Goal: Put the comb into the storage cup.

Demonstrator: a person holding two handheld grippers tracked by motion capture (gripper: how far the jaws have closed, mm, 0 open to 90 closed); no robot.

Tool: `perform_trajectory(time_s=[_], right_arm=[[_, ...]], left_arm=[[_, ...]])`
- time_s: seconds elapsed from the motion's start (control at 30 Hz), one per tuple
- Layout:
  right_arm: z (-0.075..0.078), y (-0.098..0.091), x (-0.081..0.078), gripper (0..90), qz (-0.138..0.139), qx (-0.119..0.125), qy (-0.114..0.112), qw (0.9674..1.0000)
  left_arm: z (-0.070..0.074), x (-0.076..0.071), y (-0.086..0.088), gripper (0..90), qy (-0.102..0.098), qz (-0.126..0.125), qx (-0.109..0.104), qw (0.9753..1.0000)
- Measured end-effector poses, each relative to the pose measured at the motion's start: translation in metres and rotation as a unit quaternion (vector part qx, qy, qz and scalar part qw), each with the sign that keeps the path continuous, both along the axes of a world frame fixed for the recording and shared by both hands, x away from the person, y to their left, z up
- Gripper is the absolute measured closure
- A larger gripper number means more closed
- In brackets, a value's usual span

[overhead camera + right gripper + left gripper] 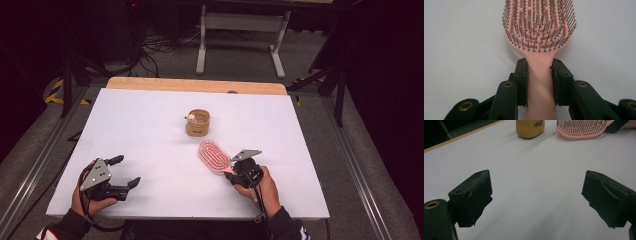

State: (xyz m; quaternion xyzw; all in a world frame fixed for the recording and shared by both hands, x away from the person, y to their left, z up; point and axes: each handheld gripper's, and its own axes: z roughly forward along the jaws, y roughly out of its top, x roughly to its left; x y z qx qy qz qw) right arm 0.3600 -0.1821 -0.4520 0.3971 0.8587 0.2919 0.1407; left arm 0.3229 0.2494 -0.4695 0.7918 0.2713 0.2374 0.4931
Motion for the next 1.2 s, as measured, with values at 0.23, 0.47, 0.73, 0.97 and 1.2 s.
perform_trajectory(time_s=[0.23, 0.47, 0.73, 0.97, 1.2], right_arm=[[0.002, -0.003, -0.003, 69.6, -0.006, 0.010, -0.035, 0.9993], [0.005, -0.007, -0.007, 69.6, -0.001, 0.028, -0.081, 0.9963], [0.007, -0.007, -0.011, 69.6, 0.003, 0.047, -0.124, 0.9911], [0.008, -0.005, -0.015, 69.7, 0.006, 0.054, -0.166, 0.9846], [0.010, -0.004, -0.018, 69.6, 0.004, 0.059, -0.196, 0.9789]], left_arm=[[0.000, 0.000, 0.000, 10.2, 0.002, 0.002, -0.001, 1.0000], [0.000, 0.000, -0.002, 10.3, 0.003, 0.001, -0.001, 1.0000], [0.001, 0.000, -0.003, 10.1, 0.003, 0.004, -0.001, 1.0000], [0.001, 0.002, -0.007, 10.1, 0.008, 0.001, 0.001, 1.0000], [0.005, 0.012, -0.014, 9.4, 0.016, -0.005, -0.001, 0.9999]])
